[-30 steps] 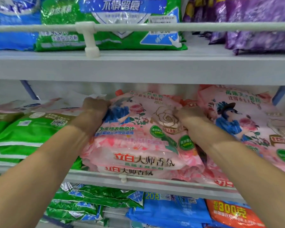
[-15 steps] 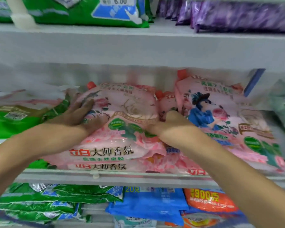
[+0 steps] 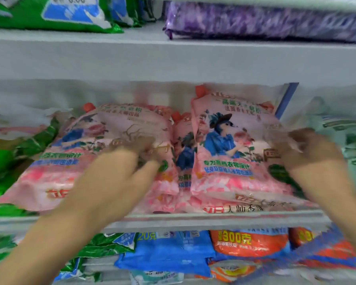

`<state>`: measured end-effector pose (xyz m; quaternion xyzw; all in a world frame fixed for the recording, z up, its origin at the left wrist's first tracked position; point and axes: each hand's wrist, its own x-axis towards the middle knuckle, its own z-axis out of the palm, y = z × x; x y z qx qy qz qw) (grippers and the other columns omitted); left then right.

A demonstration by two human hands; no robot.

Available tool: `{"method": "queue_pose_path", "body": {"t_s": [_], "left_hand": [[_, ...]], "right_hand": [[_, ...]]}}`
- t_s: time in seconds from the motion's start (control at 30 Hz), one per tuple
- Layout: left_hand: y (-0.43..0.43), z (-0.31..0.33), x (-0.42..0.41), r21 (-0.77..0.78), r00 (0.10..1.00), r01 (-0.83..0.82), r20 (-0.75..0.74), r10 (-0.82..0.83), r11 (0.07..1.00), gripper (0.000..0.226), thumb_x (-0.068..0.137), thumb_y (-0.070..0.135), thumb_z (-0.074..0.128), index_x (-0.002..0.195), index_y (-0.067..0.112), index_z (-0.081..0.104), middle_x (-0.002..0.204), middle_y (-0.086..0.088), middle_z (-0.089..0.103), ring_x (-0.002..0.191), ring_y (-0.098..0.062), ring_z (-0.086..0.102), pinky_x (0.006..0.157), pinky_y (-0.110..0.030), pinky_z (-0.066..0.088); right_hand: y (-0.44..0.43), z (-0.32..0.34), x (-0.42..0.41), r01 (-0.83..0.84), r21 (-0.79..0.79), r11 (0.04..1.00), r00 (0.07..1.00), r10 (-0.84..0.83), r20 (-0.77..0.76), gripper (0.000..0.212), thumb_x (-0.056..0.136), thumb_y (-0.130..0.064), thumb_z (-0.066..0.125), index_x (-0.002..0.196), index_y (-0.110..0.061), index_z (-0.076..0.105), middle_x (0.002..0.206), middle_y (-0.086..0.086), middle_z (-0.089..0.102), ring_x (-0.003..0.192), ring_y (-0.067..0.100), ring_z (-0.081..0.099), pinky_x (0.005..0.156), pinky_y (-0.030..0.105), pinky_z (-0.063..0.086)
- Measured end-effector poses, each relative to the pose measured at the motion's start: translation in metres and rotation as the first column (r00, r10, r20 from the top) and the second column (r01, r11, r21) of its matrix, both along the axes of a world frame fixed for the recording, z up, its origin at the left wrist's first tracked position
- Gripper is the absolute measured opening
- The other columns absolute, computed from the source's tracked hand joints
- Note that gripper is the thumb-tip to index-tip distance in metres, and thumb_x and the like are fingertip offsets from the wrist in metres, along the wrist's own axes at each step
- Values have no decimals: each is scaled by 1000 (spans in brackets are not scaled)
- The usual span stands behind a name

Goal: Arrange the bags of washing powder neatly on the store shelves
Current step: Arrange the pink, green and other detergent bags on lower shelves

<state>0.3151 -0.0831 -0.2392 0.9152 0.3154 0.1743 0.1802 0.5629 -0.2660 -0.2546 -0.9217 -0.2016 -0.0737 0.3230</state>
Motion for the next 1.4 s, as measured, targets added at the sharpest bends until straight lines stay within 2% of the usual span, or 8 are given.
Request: {"method": "queue_pose_path", "body": {"t_s": [0.13,0.27,0.57,0.67,0.8,0.97,1.07,1.4], "left_hand": [[-27,11,74,-270,998,-16,-64,-1,963,53,104,61,28,88,18,56,93,1,65,94,-24,61,80,-33,42],[-21,7,118,-495,988,-123,-144,59,860,60,105,61,31,140,18,53,140,-8,55,126,-29,52,94,-32,37],[-7,-14,107,-512,857,-374,128,500,773,32,103,17,47,111,-4,69,113,-24,69,108,-42,64,90,-39,50],[-9,-13,98,-431,851,-444,71,520,786,28,104,13,44,99,-6,64,100,-24,63,103,-42,61,79,-35,38],[-16,-4,101,-352,881,-454,-37,472,819,33,103,12,44,72,1,47,75,-9,50,84,-30,50,74,-33,35],[-36,-26,72,-300,930,-272,162,330,914,25,106,21,45,127,7,45,96,-10,63,76,-26,60,59,-32,37],[-58,-27,55,-244,983,-144,76,167,959,51,109,42,32,155,22,23,153,3,38,132,-21,48,106,-40,41],[-59,-46,63,-224,977,-205,12,213,953,62,102,40,21,160,17,23,167,-14,17,153,-35,15,122,-51,18]], "right_hand": [[-13,-6,25,101,-53,993,860,-114,-498,64,101,-63,41,109,-4,65,122,30,66,91,34,64,93,39,46],[-17,-5,27,219,418,882,685,166,-709,41,103,-50,51,94,-14,69,63,5,75,47,17,69,47,22,55],[11,5,17,-12,468,884,815,280,-508,36,99,-50,60,92,-18,73,79,0,79,59,13,74,52,19,52],[30,2,19,-132,466,875,841,348,-414,37,96,-56,61,89,-24,76,87,-1,80,84,25,77,85,42,61],[14,-2,30,-92,464,881,682,395,-616,37,98,-52,59,84,-19,70,80,3,79,81,31,73,82,46,58],[-46,-19,32,-177,379,908,591,406,-697,18,97,-17,63,88,-7,75,78,16,69,66,26,61,55,30,52],[-51,-28,29,-146,406,902,654,396,-645,33,87,11,61,63,-9,73,67,18,65,57,23,58,54,30,50],[-55,-28,27,-218,192,957,776,289,-560,19,86,2,67,75,-12,73,43,-10,60,41,-2,51,46,16,36]]}}
